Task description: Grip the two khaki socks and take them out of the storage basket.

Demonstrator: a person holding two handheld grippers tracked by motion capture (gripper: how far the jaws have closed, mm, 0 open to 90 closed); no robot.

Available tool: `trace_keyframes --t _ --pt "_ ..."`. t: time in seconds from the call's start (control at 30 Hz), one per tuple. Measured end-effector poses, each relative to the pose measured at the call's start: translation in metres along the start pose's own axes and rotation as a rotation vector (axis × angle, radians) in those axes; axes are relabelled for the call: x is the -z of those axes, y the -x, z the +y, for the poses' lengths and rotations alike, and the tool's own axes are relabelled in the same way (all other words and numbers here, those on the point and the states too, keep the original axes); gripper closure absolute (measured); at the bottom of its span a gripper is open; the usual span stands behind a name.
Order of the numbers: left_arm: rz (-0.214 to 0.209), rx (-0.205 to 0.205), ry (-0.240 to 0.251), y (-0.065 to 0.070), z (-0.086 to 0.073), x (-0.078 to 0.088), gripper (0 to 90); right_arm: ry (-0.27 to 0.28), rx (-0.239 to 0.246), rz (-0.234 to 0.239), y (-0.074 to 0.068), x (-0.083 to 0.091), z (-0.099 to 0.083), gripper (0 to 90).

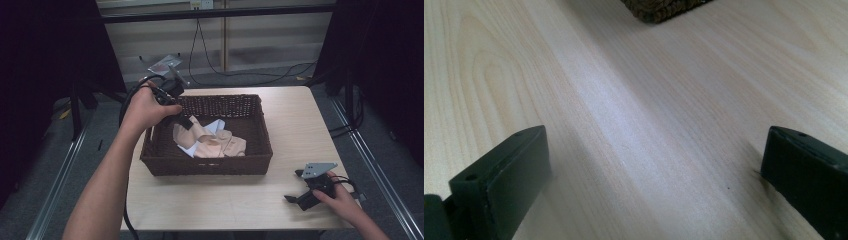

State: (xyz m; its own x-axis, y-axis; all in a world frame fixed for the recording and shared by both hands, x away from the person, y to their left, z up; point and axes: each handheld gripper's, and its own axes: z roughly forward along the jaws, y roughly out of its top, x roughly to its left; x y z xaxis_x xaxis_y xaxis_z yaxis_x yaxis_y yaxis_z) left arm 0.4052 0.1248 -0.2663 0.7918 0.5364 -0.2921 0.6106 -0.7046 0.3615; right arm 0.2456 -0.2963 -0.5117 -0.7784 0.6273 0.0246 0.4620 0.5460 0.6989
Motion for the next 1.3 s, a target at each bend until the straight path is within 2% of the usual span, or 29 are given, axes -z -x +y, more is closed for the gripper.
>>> trace_keyframes --t 0.17,0.43,0.67,1.13,1.3 --pt "-0.010 -0.021 -0.024 0.004 -0.002 -0.001 84.6 0.000 0.000 0.000 0.000 0.000 0.000 0.0" --pt "-0.008 -0.065 -0.030 0.017 -0.005 -0.005 84.4 0.002 0.000 -0.001 0.000 0.000 0.000 0.0" --pt "-0.027 -0.095 -0.040 0.025 -0.011 -0.011 84.3 0.001 0.000 -0.001 0.000 0.000 0.000 0.0" --pt "-0.060 -0.151 -0.028 0.040 -0.026 -0.025 84.0 -0.001 -0.004 0.000 0.000 0.000 0.000 0.0" --pt "-0.081 -0.191 -0.019 0.048 -0.032 -0.030 84.0 0.001 0.001 0.006 0.000 0.000 0.000 0.0"
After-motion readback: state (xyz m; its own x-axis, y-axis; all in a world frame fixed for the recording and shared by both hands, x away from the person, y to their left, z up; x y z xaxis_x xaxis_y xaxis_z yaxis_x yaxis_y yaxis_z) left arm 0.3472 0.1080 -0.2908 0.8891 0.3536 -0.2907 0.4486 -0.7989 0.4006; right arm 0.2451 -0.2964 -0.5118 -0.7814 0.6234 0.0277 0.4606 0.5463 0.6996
